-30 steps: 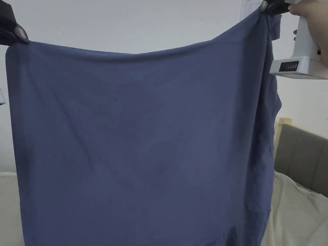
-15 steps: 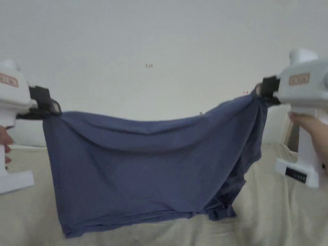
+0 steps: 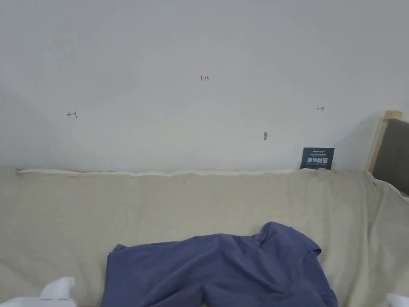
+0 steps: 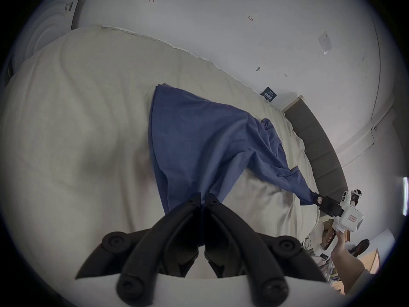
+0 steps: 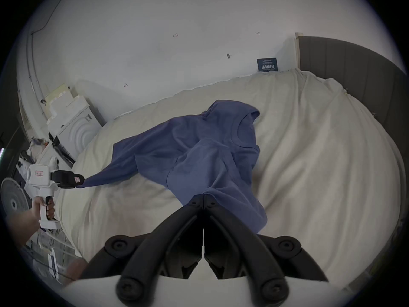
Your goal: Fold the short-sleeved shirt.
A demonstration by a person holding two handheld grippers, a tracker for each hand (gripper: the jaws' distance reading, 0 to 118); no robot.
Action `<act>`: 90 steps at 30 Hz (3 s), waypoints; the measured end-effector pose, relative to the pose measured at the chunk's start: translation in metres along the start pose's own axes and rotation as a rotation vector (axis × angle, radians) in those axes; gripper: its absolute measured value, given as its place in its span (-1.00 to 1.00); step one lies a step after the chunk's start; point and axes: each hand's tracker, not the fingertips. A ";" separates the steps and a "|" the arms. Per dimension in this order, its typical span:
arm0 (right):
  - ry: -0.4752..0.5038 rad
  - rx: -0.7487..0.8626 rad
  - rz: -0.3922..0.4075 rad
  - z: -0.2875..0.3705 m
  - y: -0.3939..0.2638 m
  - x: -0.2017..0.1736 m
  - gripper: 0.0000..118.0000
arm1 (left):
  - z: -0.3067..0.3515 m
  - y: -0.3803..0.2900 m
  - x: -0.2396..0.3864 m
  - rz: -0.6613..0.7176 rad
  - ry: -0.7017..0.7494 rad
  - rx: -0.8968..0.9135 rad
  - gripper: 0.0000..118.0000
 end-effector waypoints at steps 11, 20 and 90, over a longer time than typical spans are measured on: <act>-0.081 -0.003 0.031 0.111 -0.031 0.030 -1.00 | 0.108 -0.055 0.000 -0.060 0.012 -0.008 -0.95; -0.134 -0.200 -0.011 0.097 -0.109 0.060 -1.00 | 0.077 -0.124 -0.014 -0.048 0.062 -0.191 -0.95; 0.018 0.080 -0.137 0.129 -0.133 -0.045 -1.00 | 0.037 -0.171 0.005 -0.196 0.427 -0.214 0.09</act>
